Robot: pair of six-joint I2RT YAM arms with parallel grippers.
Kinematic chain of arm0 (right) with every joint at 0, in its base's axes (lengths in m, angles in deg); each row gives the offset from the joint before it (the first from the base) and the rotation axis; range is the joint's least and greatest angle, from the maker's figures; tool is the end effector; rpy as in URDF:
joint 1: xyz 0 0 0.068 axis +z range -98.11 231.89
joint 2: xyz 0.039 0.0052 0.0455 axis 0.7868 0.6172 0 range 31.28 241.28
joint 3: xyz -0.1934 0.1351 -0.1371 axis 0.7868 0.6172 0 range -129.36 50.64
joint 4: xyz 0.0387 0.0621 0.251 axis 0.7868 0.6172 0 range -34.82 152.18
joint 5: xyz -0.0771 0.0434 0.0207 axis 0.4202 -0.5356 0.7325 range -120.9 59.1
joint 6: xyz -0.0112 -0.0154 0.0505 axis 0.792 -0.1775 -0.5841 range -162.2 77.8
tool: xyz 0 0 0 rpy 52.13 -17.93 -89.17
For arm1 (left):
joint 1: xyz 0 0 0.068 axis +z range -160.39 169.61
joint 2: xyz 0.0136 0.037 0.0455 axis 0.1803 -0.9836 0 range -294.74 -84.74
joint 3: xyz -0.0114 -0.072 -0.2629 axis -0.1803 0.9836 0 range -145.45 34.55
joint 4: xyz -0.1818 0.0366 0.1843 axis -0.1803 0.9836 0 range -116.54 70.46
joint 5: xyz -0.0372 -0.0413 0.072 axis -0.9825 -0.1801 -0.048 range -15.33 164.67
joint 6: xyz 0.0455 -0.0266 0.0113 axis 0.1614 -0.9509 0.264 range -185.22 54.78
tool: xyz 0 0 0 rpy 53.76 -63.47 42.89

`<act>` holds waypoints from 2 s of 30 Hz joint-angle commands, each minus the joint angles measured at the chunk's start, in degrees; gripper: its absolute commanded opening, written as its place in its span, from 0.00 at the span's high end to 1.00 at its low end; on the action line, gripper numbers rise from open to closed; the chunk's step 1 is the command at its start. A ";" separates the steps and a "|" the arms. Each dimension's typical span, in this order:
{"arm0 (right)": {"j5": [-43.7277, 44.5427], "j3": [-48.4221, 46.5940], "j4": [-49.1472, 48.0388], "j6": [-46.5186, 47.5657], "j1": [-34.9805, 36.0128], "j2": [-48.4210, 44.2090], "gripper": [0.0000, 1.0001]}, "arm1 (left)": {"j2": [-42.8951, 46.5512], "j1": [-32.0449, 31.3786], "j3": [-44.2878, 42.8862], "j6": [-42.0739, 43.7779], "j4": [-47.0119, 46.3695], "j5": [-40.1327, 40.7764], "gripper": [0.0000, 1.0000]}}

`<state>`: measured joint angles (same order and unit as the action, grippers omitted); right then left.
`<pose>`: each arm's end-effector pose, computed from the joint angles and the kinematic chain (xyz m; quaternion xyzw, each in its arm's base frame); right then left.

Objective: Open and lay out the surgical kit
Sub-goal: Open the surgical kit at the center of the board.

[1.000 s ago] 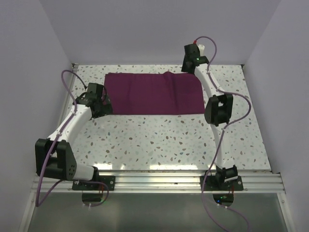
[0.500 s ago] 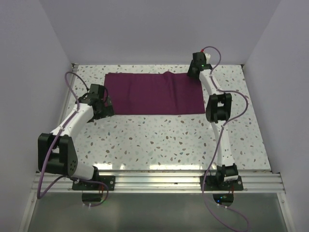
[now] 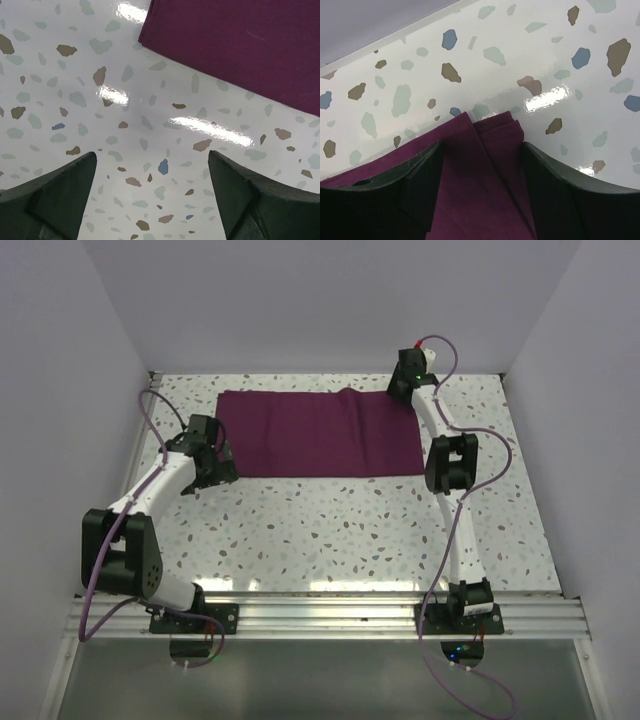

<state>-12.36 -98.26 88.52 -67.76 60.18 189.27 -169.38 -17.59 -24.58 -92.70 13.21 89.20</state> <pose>0.5911 0.0747 0.1603 0.1999 0.8831 -0.0252 0.4237 0.2867 -0.0272 0.2265 -0.1973 0.9490 0.0545 0.2396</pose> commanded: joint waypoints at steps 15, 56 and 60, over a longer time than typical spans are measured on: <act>3.26 -0.43 -7.50 0.78 0.93 -5.68 0.29 | -0.35 -0.71 -1.16 -0.73 -1.60 0.07 0.04; 3.87 4.32 -8.38 0.43 1.90 -3.83 0.35 | 0.97 -0.80 -0.54 -0.11 -0.37 1.38 0.04; 3.25 4.32 -8.03 0.16 1.81 -2.95 0.38 | 1.06 -0.80 -0.46 -0.11 -0.28 1.39 0.04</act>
<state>-9.36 -92.88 81.26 -66.86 62.26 187.41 -169.90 -18.03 -24.69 -92.68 13.32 89.70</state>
